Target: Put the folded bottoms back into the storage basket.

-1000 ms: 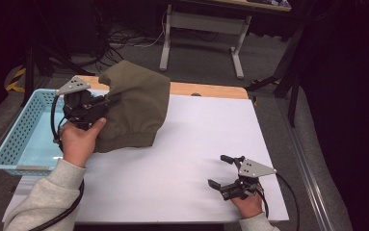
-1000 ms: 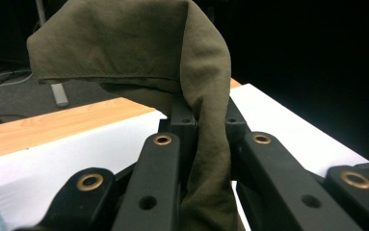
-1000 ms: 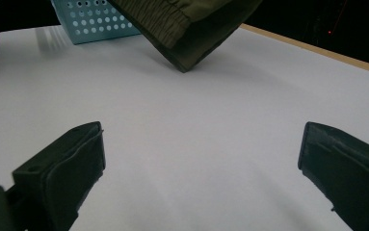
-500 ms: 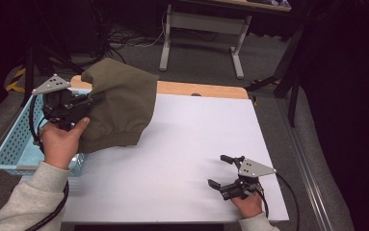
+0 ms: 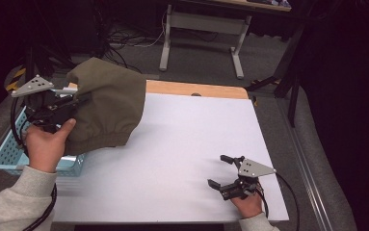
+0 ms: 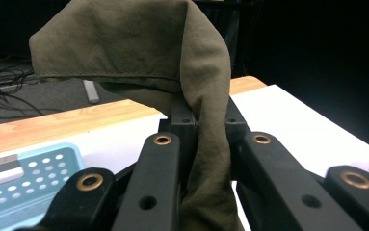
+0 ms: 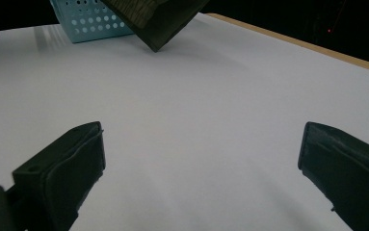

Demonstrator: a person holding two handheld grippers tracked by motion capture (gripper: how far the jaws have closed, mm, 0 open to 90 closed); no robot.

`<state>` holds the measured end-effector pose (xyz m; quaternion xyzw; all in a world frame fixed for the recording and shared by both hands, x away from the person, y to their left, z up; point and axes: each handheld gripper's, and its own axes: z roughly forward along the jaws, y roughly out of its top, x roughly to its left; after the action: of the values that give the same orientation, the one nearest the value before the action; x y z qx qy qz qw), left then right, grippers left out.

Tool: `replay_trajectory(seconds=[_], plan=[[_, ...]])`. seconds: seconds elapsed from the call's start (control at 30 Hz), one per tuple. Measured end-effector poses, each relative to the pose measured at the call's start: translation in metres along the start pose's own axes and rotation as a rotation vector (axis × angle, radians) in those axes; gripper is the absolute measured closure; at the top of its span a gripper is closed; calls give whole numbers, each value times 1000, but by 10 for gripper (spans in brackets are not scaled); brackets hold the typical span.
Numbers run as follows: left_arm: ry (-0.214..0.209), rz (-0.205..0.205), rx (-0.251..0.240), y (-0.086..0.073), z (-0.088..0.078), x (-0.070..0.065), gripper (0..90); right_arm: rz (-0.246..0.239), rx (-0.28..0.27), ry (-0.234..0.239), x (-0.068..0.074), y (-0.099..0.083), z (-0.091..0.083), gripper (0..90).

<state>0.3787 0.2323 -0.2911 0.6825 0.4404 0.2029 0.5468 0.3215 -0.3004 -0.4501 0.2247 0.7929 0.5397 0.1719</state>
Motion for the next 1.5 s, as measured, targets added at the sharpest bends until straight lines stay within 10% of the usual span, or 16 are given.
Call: replay_trajectory(seconds=[1.5], plan=[[46, -25, 79, -1, -65, 48, 820, 0, 8, 0, 0, 0, 1, 31]])
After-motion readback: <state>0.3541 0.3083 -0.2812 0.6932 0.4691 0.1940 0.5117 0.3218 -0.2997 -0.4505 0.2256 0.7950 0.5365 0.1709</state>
